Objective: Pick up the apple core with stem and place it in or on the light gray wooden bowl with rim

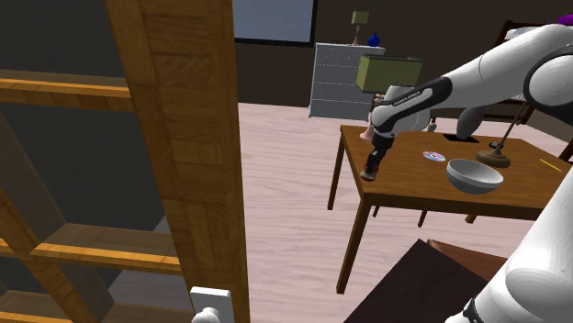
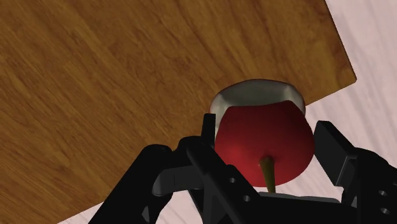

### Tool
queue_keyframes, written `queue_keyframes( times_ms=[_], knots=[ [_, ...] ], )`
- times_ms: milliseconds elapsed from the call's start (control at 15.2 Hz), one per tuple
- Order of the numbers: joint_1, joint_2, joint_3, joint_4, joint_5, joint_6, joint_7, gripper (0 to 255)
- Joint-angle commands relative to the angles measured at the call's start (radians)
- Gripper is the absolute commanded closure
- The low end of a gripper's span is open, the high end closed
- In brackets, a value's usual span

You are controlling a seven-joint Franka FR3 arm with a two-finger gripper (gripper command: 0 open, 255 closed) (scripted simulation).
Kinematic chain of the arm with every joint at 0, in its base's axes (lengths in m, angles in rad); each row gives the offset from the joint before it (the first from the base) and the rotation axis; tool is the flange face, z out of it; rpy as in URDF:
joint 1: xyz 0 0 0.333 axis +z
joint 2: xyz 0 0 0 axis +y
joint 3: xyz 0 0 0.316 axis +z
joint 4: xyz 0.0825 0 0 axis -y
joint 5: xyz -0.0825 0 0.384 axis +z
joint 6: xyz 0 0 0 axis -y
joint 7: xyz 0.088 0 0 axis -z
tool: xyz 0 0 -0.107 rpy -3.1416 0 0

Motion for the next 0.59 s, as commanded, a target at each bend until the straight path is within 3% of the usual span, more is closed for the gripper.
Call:
queue_keyframes(
  times_ms=[0, 528],
  knots=[
    [0.001, -0.015, -0.001, 0.010, -0.008, -0.024, 0.006, 255],
    [0.003, -0.069, -0.001, 0.064, -0.034, -0.128, 0.026, 255]
  ],
)
